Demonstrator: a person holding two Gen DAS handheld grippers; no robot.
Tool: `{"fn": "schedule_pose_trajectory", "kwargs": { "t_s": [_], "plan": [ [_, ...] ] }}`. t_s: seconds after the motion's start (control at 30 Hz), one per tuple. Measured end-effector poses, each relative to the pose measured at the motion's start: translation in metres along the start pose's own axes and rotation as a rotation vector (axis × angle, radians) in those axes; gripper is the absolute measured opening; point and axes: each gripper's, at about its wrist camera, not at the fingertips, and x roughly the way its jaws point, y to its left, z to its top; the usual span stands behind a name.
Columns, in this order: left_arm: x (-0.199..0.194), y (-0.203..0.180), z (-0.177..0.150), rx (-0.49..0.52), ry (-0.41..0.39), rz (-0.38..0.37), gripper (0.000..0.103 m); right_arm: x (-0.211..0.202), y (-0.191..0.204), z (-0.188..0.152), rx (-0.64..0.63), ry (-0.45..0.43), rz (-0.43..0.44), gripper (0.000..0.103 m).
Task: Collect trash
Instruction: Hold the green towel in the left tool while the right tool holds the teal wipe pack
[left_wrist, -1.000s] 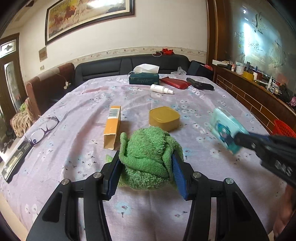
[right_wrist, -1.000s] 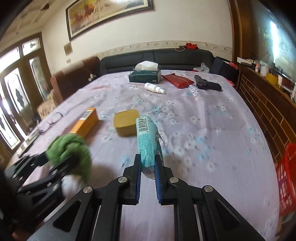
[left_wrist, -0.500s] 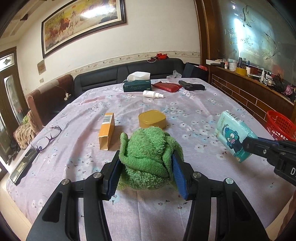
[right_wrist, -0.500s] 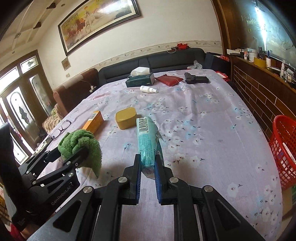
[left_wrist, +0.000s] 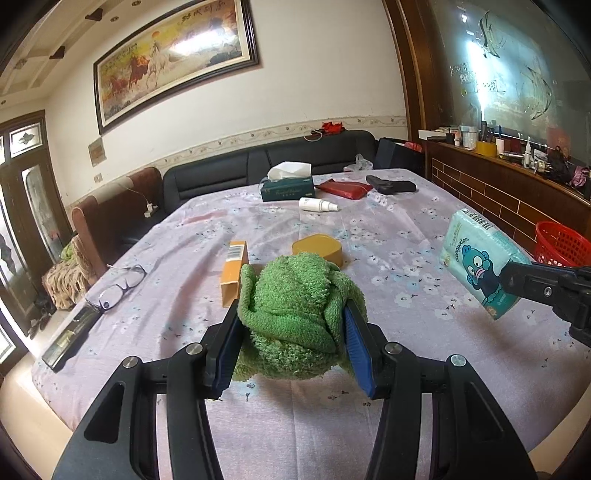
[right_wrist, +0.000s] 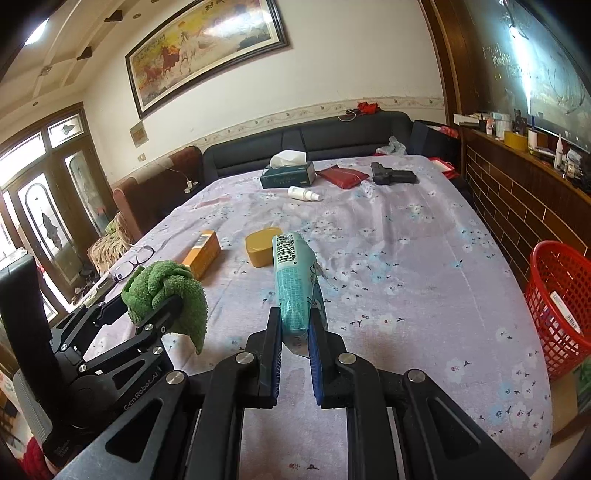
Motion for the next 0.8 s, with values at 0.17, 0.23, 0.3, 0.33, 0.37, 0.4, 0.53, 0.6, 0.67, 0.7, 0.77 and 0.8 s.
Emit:
{"fn": "schedule_pose_trajectory", "kwargs": {
  "t_s": [0.17, 0.23, 0.3, 0.33, 0.37, 0.4, 0.53, 0.6, 0.67, 0.7, 0.77, 0.8],
  "plan": [
    [-0.0003, -0.0006, 0.0008, 0.009, -0.005, 0.005, 0.051, -0.0011, 0.0037, 0.0005, -0.010, -0.002, 0.009, 0.014],
    [0.0013, -0.0005, 0.0005, 0.009, -0.001, 0.006, 0.051, 0.0000, 0.0046, 0.0006, -0.009, 0.001, 0.012, 0.014],
    [0.0031, -0.0012, 0.0004, 0.009, 0.005, 0.004, 0.051, 0.0013, 0.0052, 0.0009, -0.011, 0.005, 0.013, 0.014],
    [0.0032, -0.0011, -0.0002, 0.009, 0.007, 0.003, 0.051, 0.0019, 0.0050, 0.0007, -0.010, 0.006, 0.012, 0.014],
    [0.0032, -0.0017, -0.0007, 0.009, 0.009, 0.002, 0.051, 0.0017, 0.0050, 0.0005, -0.009, 0.007, 0.012, 0.014],
    [0.0034, -0.0016, -0.0010, 0.009, 0.011, 0.000, 0.051, 0.0020, 0.0047, 0.0004, -0.007, 0.009, 0.012, 0.014],
    [0.0026, -0.0018, -0.0019, 0.006, 0.013, -0.006, 0.051, 0.0023, 0.0041, 0.0012, -0.005, 0.012, 0.011, 0.014],
    [0.0029, -0.0023, -0.0021, 0.008, 0.013, -0.006, 0.051, 0.0025, 0.0039, 0.0010, -0.008, 0.012, 0.014, 0.014],
    [0.0032, -0.0023, -0.0020, 0.007, 0.015, -0.007, 0.051, 0.0018, 0.0058, 0.0012, -0.009, 0.010, 0.013, 0.014],
    [0.0036, -0.0023, -0.0020, 0.007, 0.015, -0.009, 0.051, 0.0022, 0.0058, 0.0011, -0.010, 0.012, 0.014, 0.014],
    [0.0039, -0.0025, -0.0021, 0.007, 0.016, -0.009, 0.051, 0.0021, 0.0059, 0.0009, -0.007, 0.015, 0.017, 0.014],
    [0.0042, -0.0026, -0.0023, 0.006, 0.018, -0.010, 0.051, 0.0024, 0.0056, 0.0008, -0.006, 0.017, 0.018, 0.014]
  ]
}}
